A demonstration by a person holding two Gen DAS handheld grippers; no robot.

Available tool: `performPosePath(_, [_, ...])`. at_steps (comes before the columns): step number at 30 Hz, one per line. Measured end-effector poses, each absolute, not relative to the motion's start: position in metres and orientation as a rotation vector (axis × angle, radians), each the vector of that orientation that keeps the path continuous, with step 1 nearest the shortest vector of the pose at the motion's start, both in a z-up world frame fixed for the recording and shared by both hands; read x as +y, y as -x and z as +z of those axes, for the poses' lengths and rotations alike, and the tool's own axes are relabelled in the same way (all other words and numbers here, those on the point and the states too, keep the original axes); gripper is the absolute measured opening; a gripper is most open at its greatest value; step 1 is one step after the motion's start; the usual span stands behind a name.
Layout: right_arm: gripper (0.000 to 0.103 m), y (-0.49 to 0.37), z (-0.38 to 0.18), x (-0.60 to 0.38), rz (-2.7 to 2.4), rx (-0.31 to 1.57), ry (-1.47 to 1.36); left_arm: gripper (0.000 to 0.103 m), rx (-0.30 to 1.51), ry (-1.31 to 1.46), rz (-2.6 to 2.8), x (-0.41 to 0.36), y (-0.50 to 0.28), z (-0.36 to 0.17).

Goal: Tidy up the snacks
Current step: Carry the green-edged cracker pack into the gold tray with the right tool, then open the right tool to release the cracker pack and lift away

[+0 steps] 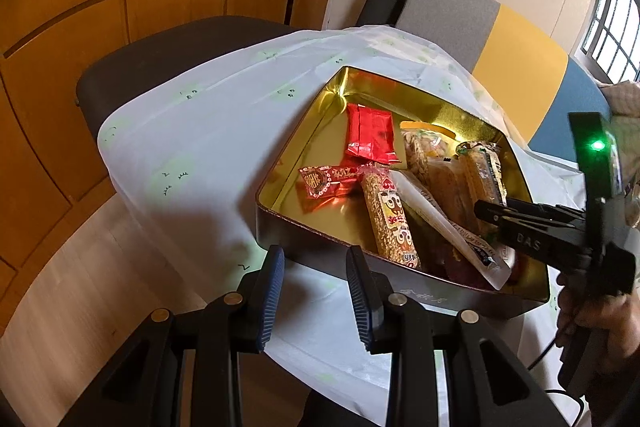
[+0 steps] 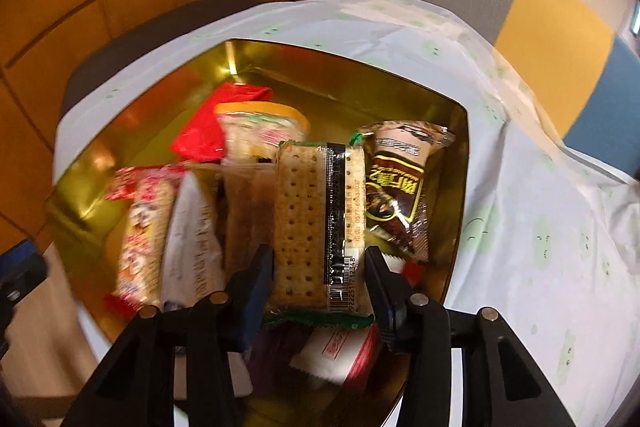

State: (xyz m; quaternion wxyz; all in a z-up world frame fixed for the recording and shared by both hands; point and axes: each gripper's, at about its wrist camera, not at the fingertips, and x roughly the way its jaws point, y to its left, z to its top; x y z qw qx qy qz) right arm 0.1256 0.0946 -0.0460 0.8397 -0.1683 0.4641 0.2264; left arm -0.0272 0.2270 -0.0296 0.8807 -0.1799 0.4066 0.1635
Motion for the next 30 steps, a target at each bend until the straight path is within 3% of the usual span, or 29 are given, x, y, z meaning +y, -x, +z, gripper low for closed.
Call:
performPosePath(9, [0.049, -0.122, -0.047, 0.098, 0.471, 0.991, 0.359, 0.034, 0.841, 0.375, 0.352, 0.224, 0.031, -0.028])
performPosePath(17, [0.065, -0.106, -0.040, 0.082, 0.466, 0.961, 0.288, 0.035, 0.832, 0.381, 0.375, 0.225, 0.033, -0.026])
performPosePath(30, [0.071, -0.078, -0.022, 0.063, 0.389, 0.844, 0.256, 0.036, 0.802, 0.382, 0.419, 0.222, 0.037, -0.024])
